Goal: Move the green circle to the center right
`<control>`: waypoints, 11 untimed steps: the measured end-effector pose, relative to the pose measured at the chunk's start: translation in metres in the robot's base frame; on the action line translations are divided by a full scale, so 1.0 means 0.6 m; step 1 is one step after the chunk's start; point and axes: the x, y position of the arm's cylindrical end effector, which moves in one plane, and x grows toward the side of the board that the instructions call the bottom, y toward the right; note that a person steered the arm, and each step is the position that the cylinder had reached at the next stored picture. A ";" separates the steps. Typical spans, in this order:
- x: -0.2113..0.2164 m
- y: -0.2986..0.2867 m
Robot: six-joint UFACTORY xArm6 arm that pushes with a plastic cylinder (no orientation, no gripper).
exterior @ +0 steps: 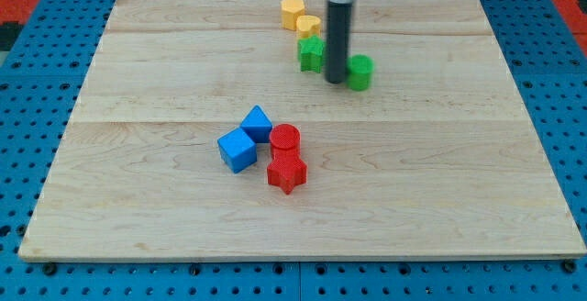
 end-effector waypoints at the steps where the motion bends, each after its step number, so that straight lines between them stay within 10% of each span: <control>1: 0.002 0.079; 2: -0.059 0.039; 3: 0.043 0.228; 5: -0.040 0.182; 7: -0.054 0.441; 11: 0.099 0.317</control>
